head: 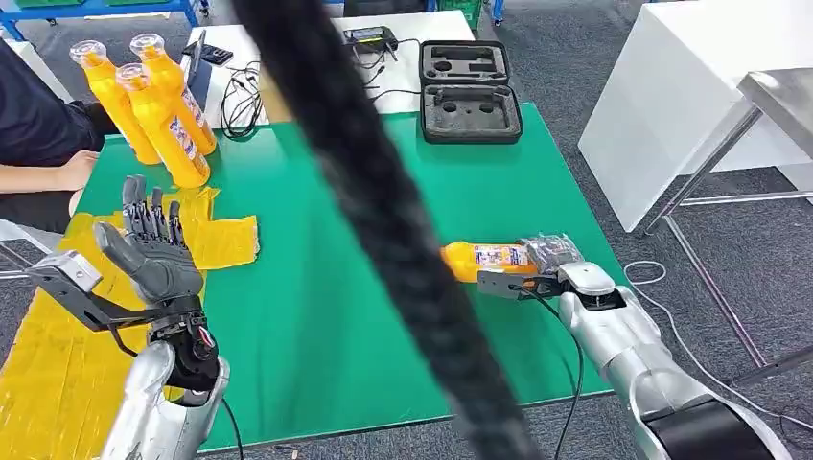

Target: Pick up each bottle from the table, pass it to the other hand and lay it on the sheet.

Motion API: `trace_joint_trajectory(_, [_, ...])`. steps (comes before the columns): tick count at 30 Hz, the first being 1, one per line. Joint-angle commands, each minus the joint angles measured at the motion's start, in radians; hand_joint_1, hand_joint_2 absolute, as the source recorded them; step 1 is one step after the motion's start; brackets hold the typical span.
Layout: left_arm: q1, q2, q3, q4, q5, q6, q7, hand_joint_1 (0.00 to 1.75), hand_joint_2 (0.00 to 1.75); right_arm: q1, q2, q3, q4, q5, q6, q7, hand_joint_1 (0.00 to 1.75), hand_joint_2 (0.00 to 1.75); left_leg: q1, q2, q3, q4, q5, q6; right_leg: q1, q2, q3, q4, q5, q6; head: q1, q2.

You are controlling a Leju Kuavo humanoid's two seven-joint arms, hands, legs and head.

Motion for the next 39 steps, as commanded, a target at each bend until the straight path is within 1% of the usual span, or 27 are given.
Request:
trace_joint_trajectory(1, [-0.029, 0.006, -0.002, 0.047, 0.004, -0.013, 0.003, 0.0, 0.0, 0.051, 0.008, 0.034, 0.095, 0.002, 0.022, -0.005, 1.75, 1.75, 0.002, -0.002, 0.002, -0.001, 0.0, -0.003, 0.002, -0.003, 0.004, -0.002, -0.001, -0.001, 0.0, 0.0])
trace_joint_trajectory(2, [-0.03, 0.005, -0.001, 0.049, 0.005, -0.013, 0.003, 0.0, 0.0, 0.052, 0.007, 0.037, 0.096, 0.004, 0.023, -0.006, 1.75, 1.75, 0.003, -0.003, 0.003, -0.001, -0.001, -0.004, 0.003, -0.005, 0.005, -0.003, -0.001, -0.001, 0.0, 0.0])
trace_joint_trajectory(4, [-0.031, 0.003, -0.002, 0.052, 0.007, -0.016, 0.003, 0.0, 0.0, 0.058, 0.007, 0.039, 0.097, 0.005, 0.024, -0.006, 1.75, 1.75, 0.002, -0.003, 0.003, -0.001, 0.0, -0.003, 0.002, -0.004, 0.004, -0.002, -0.001, -0.001, 0.0, 0.0])
trace_joint_trajectory(5, [-0.031, 0.001, 0.001, 0.052, 0.007, -0.016, 0.003, 0.0, 0.0, 0.061, 0.007, 0.036, 0.09, 0.003, 0.008, -0.006, 1.75, 1.75, 0.003, -0.003, 0.003, -0.001, -0.001, -0.004, 0.003, -0.005, 0.005, -0.003, -0.001, -0.001, 0.0, 0.0])
trace_joint_trajectory(6, [-0.029, 0.0, 0.005, 0.052, 0.007, -0.017, 0.003, 0.0, 0.0, 0.066, 0.01, 0.021, 0.075, -0.011, -0.024, -0.008, 1.75, 1.75, 0.002, -0.003, 0.003, -0.001, 0.0, -0.003, 0.002, -0.004, 0.005, -0.002, -0.001, -0.001, 0.0, 0.0])
trace_joint_trajectory(9, [-0.016, 0.002, 0.016, 0.039, 0.002, -0.025, 0.003, 0.0, 0.0, 0.083, 0.01, -0.027, 0.01, -0.078, -0.035, -0.063, 1.75, 1.75, 0.002, -0.003, 0.004, -0.001, -0.001, -0.004, 0.002, -0.004, 0.006, -0.003, -0.001, -0.001, 0.0, 0.0])
trace_joint_trajectory(10, [-0.003, 0.005, 0.015, 0.063, 0.024, -0.029, 0.003, 0.0, 0.0, 0.095, 0.006, -0.074, -0.112, -0.137, -0.165, -0.128, 1.75, 1.75, 0.002, -0.002, 0.003, -0.001, 0.0, -0.003, 0.002, -0.003, 0.004, -0.002, -0.001, -0.001, 0.0, 0.0])
trace_joint_trajectory(11, [0.01, 0.008, 0.012, 0.065, 0.04, -0.03, 0.003, 0.0, 0.0, 0.109, 0.0, -0.082, -0.23, -0.16, -0.118, -0.097, 1.75, 1.75, 0.003, -0.001, 0.003, -0.001, -0.001, -0.004, 0.003, -0.004, 0.005, -0.003, -0.001, -0.001, 0.0, 0.0])
trace_joint_trajectory(12, [0.018, 0.007, 0.006, 0.073, 0.053, -0.029, 0.003, 0.0, 0.0, 0.133, -0.008, -0.09, -0.347, -0.185, -0.063, -0.071, 1.75, 1.75, 0.001, 0.001, 0.003, -0.001, -0.001, -0.003, 0.001, -0.001, 0.003, -0.001, 0.0, -0.001, 0.0, 0.0])
trace_joint_trajectory(13, [0.022, 0.006, -0.002, 0.085, 0.056, -0.031, 0.003, 0.0, 0.0, 0.148, -0.01, -0.098, -0.413, -0.203, -0.036, -0.057, 1.75, 1.75, 0.0, 0.002, 0.001, -0.001, 0.0, -0.002, 0.0, 0.0, 0.002, -0.001, 0.0, 0.0, 0.0, 0.0])
trace_joint_trajectory(15, [0.025, 0.001, -0.022, 0.114, 0.071, -0.027, 0.007, 0.0, 0.0, 0.178, 0.003, -0.129, -0.5, -0.258, -0.043, -0.079, 1.75, 1.75, 0.001, 0.004, 0.0, 0.0, -0.001, -0.004, 0.0, 0.001, 0.001, 0.0, -0.001, -0.001, 0.0, 0.0])
trace_joint_trajectory(16, [0.033, -0.009, -0.024, 0.125, 0.089, -0.022, 0.013, 0.0, 0.0, 0.186, 0.018, -0.134, -0.535, -0.271, -0.048, -0.087, 1.75, 1.75, 0.0, 0.002, -0.002, 0.0, -0.001, -0.003, -0.001, 0.0, -0.001, 0.001, 0.0, 0.0, 0.001, 0.0])
trace_joint_trajectory(17, [0.039, -0.01, -0.029, 0.127, 0.097, -0.019, 0.01, 0.0, 0.0, 0.191, 0.028, -0.131, -0.562, -0.27, -0.048, -0.085, 1.75, 1.75, 0.001, 0.003, -0.002, 0.0, -0.002, -0.004, 0.0, 0.001, -0.001, 0.001, -0.001, -0.001, -0.001, 0.0])
trace_joint_trajectory(18, [0.045, -0.012, -0.028, 0.124, 0.102, -0.013, 0.006, 0.0, 0.0, 0.192, 0.038, -0.126, -0.578, -0.264, -0.051, -0.079, 1.75, 1.75, 0.0, 0.002, -0.004, 0.0, -0.001, -0.003, -0.001, 0.001, -0.003, 0.0, 0.0, -0.001, 0.0, 0.0])
trace_joint_trajectory(21, [0.061, -0.011, -0.034, 0.098, 0.103, -0.004, 0.005, 0.0, 0.0, 0.23, 0.069, -0.137, -0.655, -0.307, -0.053, -0.091, 1.75, 1.75, 0.001, 0.002, -0.004, 0.0, -0.002, -0.004, 0.0, 0.0, -0.003, 0.0, -0.001, -0.001, 0.0, 0.0])
trace_joint_trajectory(26, [0.062, -0.011, -0.035, 0.095, 0.103, -0.003, 0.006, 0.0, 0.0, 0.234, 0.072, -0.136, -0.666, -0.308, -0.054, -0.091, 1.75, 1.75, 0.002, 0.002, -0.005, 0.0, -0.002, -0.004, 0.001, 0.0, -0.004, 0.0, -0.001, -0.001, 0.0, 0.0])
trace_joint_trajectory(27, [0.062, -0.011, -0.035, 0.095, 0.102, -0.002, 0.006, 0.0, 0.0, 0.234, 0.075, -0.134, -0.668, -0.307, -0.054, -0.091, 1.75, 1.75, 0.001, 0.001, -0.007, -0.001, 0.0, -0.002, 0.0, 0.0, -0.006, 0.0, 0.0, 0.0, 0.0, 0.0])
trace_joint_trajectory(30, [0.059, -0.01, -0.035, 0.094, 0.102, -0.001, 0.009, 0.0, 0.0, 0.234, 0.071, -0.137, -0.666, -0.308, -0.053, -0.091, 1.75, 1.75, 0.002, 0.003, -0.005, 0.001, -0.002, -0.004, 0.001, 0.0, -0.005, 0.001, -0.002, -0.001, 0.0, 0.0])
trace_joint_trajectory(31, [0.059, -0.01, -0.035, 0.094, 0.102, -0.001, 0.009, 0.0, 0.0, 0.234, 0.071, -0.137, -0.666, -0.308, -0.053, -0.091, 1.75, 1.75, 0.001, 0.002, -0.008, 0.0, 0.0, -0.002, 0.0, 0.0, -0.008, 0.001, 0.0, 0.0, 0.0, 0.0])
trace_joint_trajectory(32, [0.059, -0.01, -0.035, 0.094, 0.102, -0.001, 0.009, 0.0, 0.0, 0.234, 0.071, -0.137, -0.666, -0.308, -0.053, -0.091, 1.75, 1.75, 0.002, 0.002, -0.007, 0.001, -0.001, -0.003, 0.001, -0.001, -0.006, 0.001, -0.002, 0.0, 0.0, 0.0])
trace_joint_trajectory(33, [0.059, -0.01, -0.035, 0.094, 0.102, -0.001, 0.009, 0.0, 0.0, 0.234, 0.071, -0.137, -0.666, -0.308, -0.053, -0.091, 1.75, 1.75, 0.001, 0.001, -0.01, 0.0, 0.0, -0.002, 0.0, -0.001, -0.008, 0.0, 0.0, 0.0, 0.0, 0.0])
trace_joint_trajectory(34, [0.059, -0.01, -0.035, 0.094, 0.102, -0.001, 0.009, 0.0, 0.0, 0.234, 0.071, -0.137, -0.666, -0.308, -0.053, -0.091, 1.75, 1.75, 0.002, 0.001, -0.008, 0.001, -0.002, -0.004, 0.001, -0.001, -0.006, 0.001, -0.002, 0.0, 0.0, 0.0])
trace_joint_trajectory(37, [0.059, -0.01, -0.035, 0.094, 0.102, -0.001, 0.009, 0.0, 0.0, 0.234, 0.071, -0.137, -0.666, -0.308, -0.053, -0.091, 1.75, 1.75, 0.0, 0.0, -0.01, 0.0, 0.0, -0.002, 0.0, -0.001, -0.009, 0.0, 0.0, 0.0, 0.0, 0.0])
trace_joint_trajectory(39, [0.059, -0.01, -0.035, 0.094, 0.102, -0.001, 0.009, 0.0, 0.0, 0.234, 0.071, -0.137, -0.666, -0.308, -0.053, -0.091, 1.75, 1.75, 0.001, 0.0, -0.01, 0.0, -0.001, -0.002, 0.0, -0.001, -0.008, 0.001, -0.001, 0.0, 0.0, 0.0])
